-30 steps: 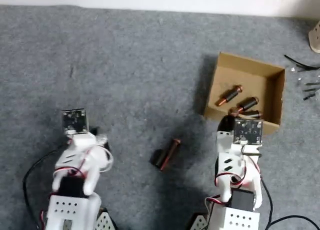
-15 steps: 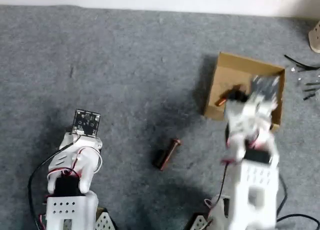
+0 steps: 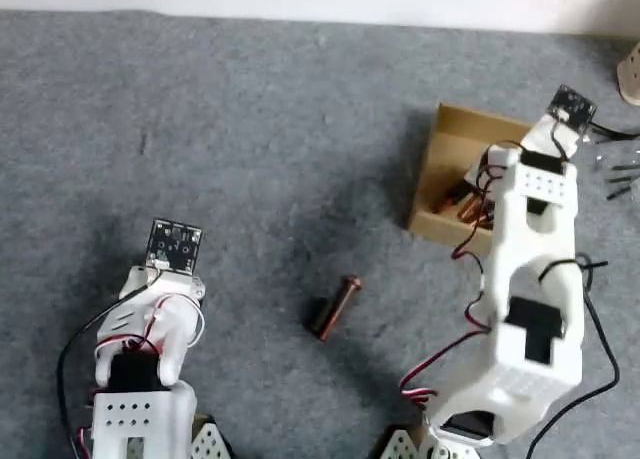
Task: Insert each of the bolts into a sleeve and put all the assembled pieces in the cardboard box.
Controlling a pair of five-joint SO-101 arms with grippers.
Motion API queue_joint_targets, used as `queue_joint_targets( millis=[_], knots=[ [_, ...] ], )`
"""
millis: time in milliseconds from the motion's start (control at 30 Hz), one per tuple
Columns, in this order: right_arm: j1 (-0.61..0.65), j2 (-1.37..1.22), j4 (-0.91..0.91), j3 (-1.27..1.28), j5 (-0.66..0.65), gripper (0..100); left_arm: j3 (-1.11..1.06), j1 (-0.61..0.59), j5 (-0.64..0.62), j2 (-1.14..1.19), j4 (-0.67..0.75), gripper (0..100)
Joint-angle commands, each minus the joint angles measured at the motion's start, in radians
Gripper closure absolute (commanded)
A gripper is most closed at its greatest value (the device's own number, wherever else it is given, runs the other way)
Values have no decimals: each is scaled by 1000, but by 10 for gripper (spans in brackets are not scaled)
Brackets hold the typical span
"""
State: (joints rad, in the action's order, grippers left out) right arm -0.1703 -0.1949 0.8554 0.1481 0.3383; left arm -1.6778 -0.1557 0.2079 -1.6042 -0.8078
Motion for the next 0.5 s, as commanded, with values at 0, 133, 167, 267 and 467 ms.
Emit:
queue_joint_targets(
  millis=[0,133,167,267,467],
  knots=[
    [-10,-47,5,-70,92,991,45,-15,5,-7,0,973],
    [-12,-116,-7,-73,121,991,45,-15,5,-7,0,973],
    [-13,-125,-8,-73,121,991,45,-15,5,-7,0,973],
    [-18,-143,-8,-74,121,991,50,-15,5,-7,2,973],
    [2,-150,-4,-74,18,851,50,-16,5,-7,2,973]
  ],
)
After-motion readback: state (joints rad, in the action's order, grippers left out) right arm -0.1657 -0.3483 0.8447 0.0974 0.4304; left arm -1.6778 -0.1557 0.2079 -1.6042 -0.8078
